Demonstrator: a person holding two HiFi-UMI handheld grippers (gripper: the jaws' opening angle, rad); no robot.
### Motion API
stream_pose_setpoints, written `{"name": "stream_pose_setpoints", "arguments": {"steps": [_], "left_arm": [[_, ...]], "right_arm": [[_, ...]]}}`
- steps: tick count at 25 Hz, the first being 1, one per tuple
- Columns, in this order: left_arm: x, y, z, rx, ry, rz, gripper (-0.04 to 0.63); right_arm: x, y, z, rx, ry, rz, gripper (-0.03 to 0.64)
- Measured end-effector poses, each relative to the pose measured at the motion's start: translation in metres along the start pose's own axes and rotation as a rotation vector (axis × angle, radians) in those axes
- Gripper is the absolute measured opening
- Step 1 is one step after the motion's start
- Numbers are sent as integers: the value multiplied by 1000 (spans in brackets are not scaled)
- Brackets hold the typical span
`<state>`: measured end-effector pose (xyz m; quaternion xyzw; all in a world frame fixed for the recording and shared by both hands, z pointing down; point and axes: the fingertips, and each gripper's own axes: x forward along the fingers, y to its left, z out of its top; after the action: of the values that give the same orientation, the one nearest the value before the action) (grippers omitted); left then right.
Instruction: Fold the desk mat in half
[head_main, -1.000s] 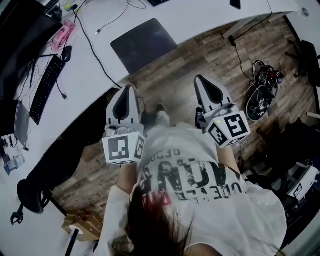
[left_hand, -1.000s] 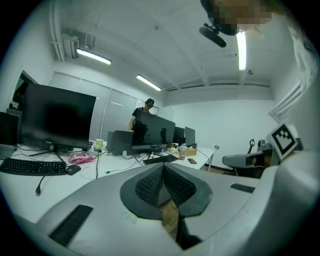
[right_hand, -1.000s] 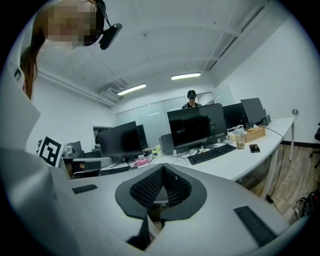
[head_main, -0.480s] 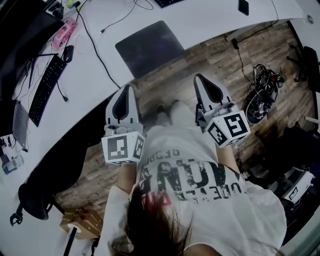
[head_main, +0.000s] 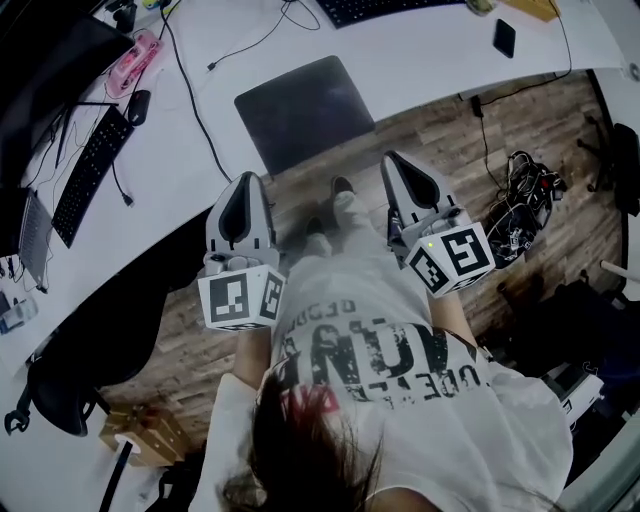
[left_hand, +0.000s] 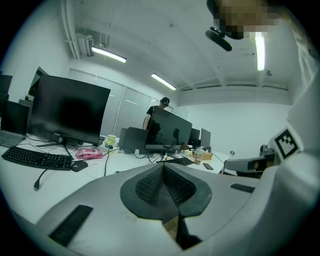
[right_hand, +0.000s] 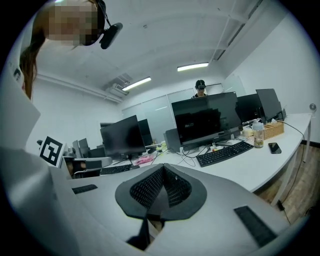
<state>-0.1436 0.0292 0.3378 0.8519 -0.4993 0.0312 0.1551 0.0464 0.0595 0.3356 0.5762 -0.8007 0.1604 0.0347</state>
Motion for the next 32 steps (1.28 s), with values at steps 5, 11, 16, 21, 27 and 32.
{"name": "stream_pose_setpoints", "arguments": {"steps": [5, 11, 16, 21, 27, 32], "left_arm": [[24, 4, 11, -14, -27, 78, 3], [48, 12, 21, -34, -54, 189, 3], [63, 7, 26, -47, -74, 246, 3], [71, -1, 28, -52, -87, 289, 3], [72, -8, 25, -48, -92, 315, 3], [71, -6, 29, -44, -104, 326, 3]], "right_arm": [[38, -22, 12, -22, 26, 79, -2], [75, -43, 28, -45, 39, 184, -2], [91, -60, 32, -58, 64, 237, -2], [98, -75, 31, -71, 87, 282, -2], [100, -87, 34, -87, 88, 304, -2], [102, -90, 38, -82, 73, 296, -2]]}}
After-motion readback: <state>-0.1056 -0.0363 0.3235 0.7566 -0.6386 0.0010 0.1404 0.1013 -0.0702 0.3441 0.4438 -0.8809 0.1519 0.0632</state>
